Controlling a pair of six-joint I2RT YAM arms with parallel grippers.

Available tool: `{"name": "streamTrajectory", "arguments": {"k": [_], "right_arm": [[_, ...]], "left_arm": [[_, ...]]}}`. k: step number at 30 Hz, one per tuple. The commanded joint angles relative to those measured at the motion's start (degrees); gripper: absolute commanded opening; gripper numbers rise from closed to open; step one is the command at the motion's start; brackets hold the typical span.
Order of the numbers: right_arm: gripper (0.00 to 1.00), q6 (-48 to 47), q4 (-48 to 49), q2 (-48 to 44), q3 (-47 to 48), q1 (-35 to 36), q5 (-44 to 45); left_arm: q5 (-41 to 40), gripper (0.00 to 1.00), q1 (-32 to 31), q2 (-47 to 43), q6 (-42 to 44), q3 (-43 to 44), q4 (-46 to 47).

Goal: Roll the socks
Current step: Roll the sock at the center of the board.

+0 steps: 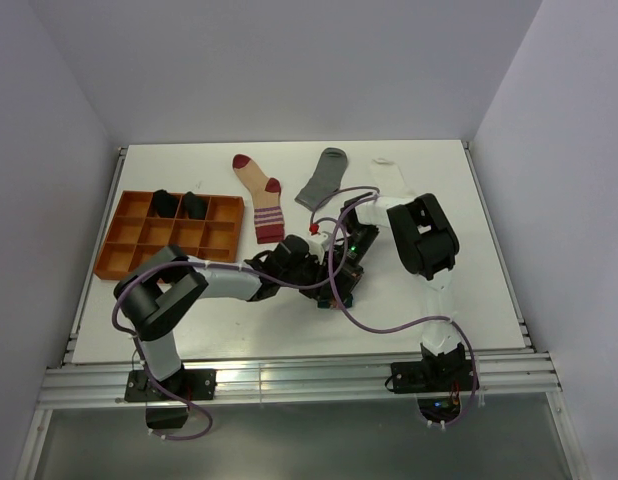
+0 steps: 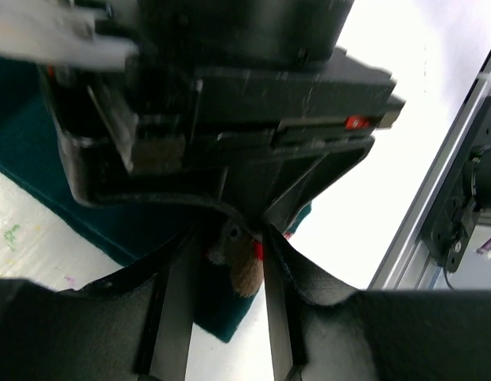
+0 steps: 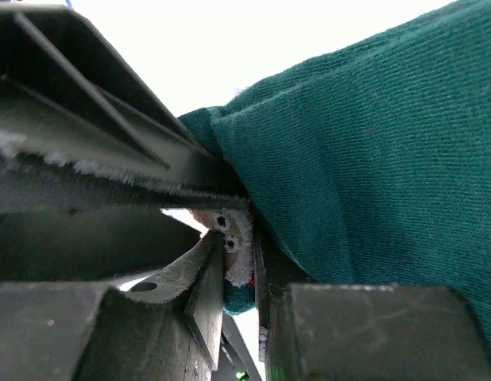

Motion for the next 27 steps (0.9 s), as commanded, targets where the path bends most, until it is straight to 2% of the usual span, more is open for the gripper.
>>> {"name": "streamTrajectory", "arguments": {"k": [1, 12, 15, 16, 17, 18, 21, 25, 27], "right_arm": [[0.18, -1.2, 5.7, 0.4, -0.8, -0.8, 5.3], [0.18, -1.2, 6.4, 0.0, -1.9, -2.5, 5.6], [0.19, -0.8, 8.0, -1.1, -3.2, -2.9, 6.0], [0.20, -0.7, 9.1, -2.1, -3.6, -2.9, 6.1], [0.22, -0.5, 9.7, -2.6, -4.4, -3.0, 6.2], [0.31, 0.2, 10.3, -3.2, -4.7, -3.1, 6.2], [0.44, 1.0, 12.2, -6.8, -6.0, -3.5, 5.3], [0.49, 2.7, 17.1, -15.8, -8.5, -5.3, 5.3], [0.50, 3.7, 19.6, -19.2, -10.7, -6.3, 5.9]], "left_arm": [[2.2, 0.41, -0.2, -0.1, 2.1, -1.0, 1.8], [5.1, 0.39, -0.2, 0.7, 0.6, -2.7, 1.7], [5.2, 0.21, 0.0, 1.6, -1.1, -2.1, 0.5], [4.7, 0.07, 0.1, 2.0, -1.6, -1.2, -0.5], [5.5, 0.01, 0.2, 3.0, -2.3, -0.5, -1.2], [5.6, 0.00, 0.3, 3.5, -2.7, -0.1, -2.1], [6.5, 0.00, 0.5, 4.2, -4.8, 0.5, -3.4], [9.3, 0.00, 2.7, 5.7, -9.1, 0.3, -4.7], [16.5, 0.00, 4.4, 7.2, -12.8, -0.4, -2.6]]}}
